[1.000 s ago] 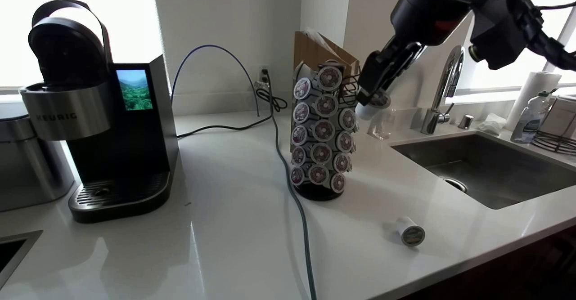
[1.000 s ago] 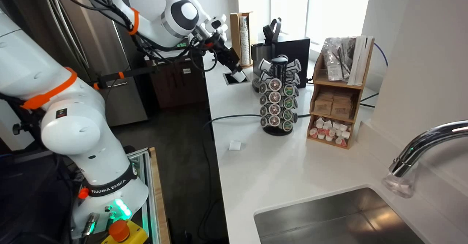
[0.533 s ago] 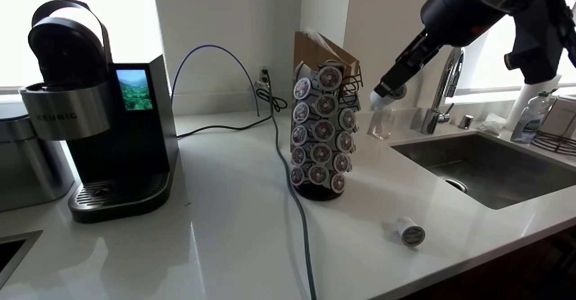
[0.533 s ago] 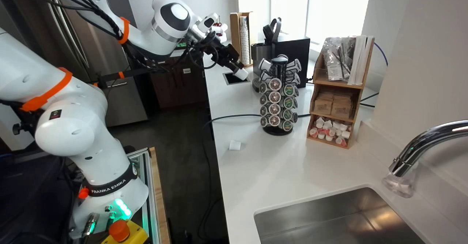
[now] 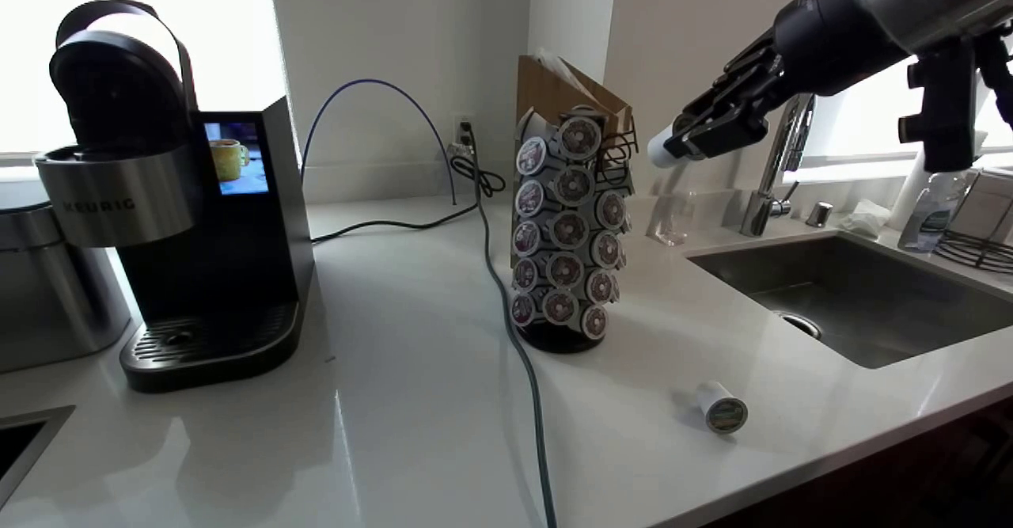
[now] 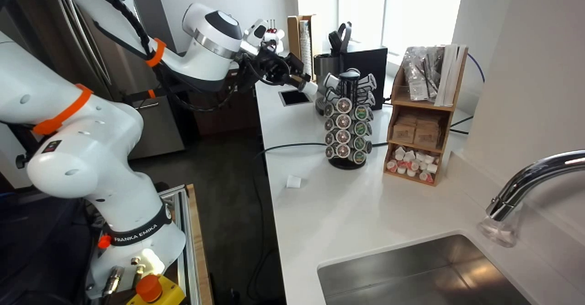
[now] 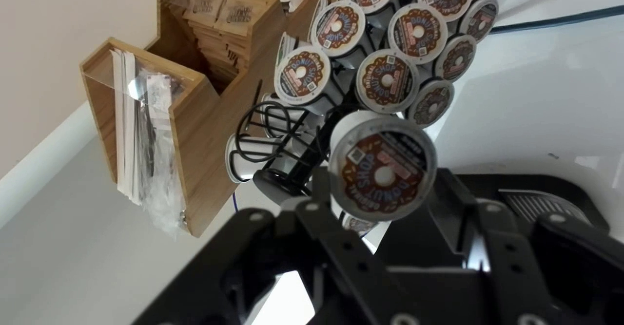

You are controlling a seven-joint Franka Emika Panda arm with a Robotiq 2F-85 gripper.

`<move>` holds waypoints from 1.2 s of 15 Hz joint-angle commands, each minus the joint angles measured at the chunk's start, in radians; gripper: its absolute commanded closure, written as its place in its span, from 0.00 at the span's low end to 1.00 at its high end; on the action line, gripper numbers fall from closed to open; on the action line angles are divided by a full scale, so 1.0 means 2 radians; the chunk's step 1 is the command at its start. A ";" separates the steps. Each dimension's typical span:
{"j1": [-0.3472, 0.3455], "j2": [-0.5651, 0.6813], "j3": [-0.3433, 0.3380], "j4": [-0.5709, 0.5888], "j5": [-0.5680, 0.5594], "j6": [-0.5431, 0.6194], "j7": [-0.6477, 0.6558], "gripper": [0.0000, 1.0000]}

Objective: Rotate the coffee pods stand then put one coffee pod from the counter on the stand.

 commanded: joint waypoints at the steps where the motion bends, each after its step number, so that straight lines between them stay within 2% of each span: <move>1: -0.008 0.000 0.001 0.000 -0.007 0.008 0.002 0.46; 3: -0.012 0.000 0.003 0.000 -0.009 0.011 0.003 0.46; 4: -0.018 0.006 0.008 0.005 -0.015 0.019 0.007 0.71; 10: -0.068 0.009 0.029 0.029 -0.047 0.041 0.029 0.71; 14: -0.101 0.019 0.052 0.045 -0.065 0.080 0.032 0.71; 18: -0.133 0.028 0.080 0.050 -0.057 0.103 0.020 0.71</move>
